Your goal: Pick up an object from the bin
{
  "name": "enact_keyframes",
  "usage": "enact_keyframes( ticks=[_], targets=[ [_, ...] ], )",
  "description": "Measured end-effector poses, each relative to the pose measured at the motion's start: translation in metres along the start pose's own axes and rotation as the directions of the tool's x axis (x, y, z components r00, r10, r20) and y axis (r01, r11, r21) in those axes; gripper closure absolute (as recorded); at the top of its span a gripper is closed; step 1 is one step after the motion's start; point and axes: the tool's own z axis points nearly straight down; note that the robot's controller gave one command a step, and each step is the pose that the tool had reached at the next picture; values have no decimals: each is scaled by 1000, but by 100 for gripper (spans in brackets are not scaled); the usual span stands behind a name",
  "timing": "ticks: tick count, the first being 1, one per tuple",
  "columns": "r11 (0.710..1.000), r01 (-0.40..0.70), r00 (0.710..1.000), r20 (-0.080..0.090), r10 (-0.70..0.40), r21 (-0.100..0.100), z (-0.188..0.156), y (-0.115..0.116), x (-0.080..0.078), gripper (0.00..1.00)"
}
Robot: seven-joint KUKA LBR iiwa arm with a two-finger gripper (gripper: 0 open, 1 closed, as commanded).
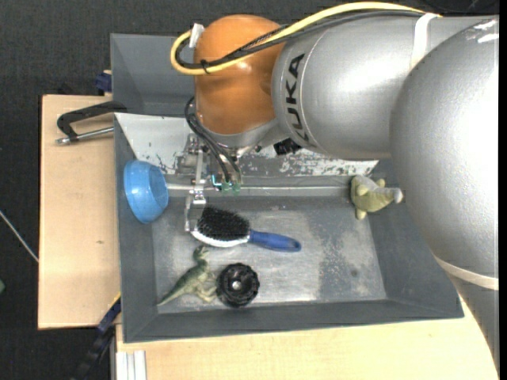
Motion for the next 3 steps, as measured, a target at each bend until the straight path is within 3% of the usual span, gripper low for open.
enact_keyframes(
  ticks=[1, 2, 3],
  targets=[
    [986, -166, 986, 16, 167, -10, 112, -16, 43, 0],
    [998, -63, 997, 38, 63, -11, 101, -77, 81, 0],
    [1000, -24, 999, 24, 24, -6, 111, -155, 57, 0]
  ],
)
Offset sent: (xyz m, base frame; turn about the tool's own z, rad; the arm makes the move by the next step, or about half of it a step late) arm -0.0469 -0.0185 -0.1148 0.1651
